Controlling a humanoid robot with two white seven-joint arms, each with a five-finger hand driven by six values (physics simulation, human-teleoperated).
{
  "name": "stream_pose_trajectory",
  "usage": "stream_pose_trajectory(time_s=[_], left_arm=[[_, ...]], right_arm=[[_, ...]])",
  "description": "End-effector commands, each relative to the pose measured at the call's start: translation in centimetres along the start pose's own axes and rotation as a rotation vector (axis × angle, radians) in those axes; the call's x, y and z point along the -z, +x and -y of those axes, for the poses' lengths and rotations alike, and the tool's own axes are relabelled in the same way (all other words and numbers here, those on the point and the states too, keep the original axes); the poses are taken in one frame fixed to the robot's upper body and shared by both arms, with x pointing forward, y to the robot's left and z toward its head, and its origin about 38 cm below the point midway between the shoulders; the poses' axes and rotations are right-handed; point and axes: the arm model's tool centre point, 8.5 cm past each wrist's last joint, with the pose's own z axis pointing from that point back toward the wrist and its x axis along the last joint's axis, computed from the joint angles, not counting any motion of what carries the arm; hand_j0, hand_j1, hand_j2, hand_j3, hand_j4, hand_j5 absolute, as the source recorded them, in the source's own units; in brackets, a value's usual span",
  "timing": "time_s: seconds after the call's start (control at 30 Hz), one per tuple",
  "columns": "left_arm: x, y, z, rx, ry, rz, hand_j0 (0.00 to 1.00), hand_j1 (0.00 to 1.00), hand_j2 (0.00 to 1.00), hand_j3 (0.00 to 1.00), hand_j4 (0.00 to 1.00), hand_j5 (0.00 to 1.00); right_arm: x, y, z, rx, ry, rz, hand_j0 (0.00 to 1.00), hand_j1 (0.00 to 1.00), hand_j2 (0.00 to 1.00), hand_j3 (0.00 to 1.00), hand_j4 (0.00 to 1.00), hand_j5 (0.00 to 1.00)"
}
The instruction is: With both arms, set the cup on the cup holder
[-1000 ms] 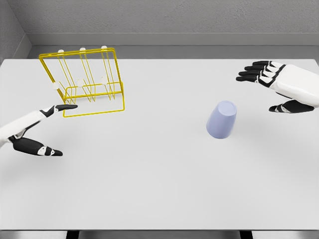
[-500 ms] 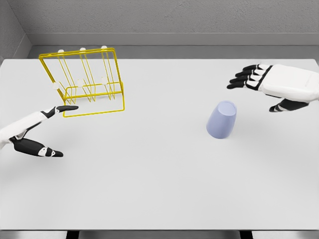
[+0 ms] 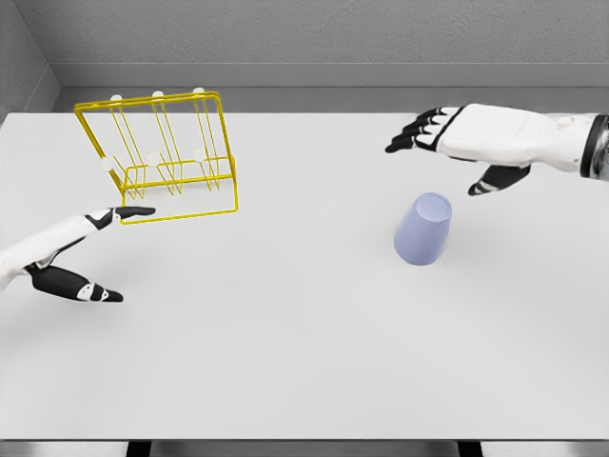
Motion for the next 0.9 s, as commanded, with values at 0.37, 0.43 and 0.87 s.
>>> stream_pose_trajectory(time_s=[0.37,0.43,0.87], left_arm=[[0.2,-0.1,0.4,-0.037,0.006,0.014,1.00,1.00,1.00,1.00,1.00,1.00],[0.2,-0.1,0.4,-0.038,0.006,0.014,1.00,1.00,1.00,1.00,1.00,1.00],[0.2,-0.1,0.6,-0.042,0.003,0.014,1.00,1.00,1.00,1.00,1.00,1.00]], right_arm=[[2.0,-0.1,-4.7,0.074,0.129,0.019,1.00,1.00,1.00,1.00,1.00,1.00],[2.8,-0.5,-5.3,0.087,0.153,0.020,1.00,1.00,1.00,1.00,1.00,1.00],[4.0,-1.8,-6.9,0.120,0.202,-0.002,1.00,1.00,1.00,1.00,1.00,1.00]])
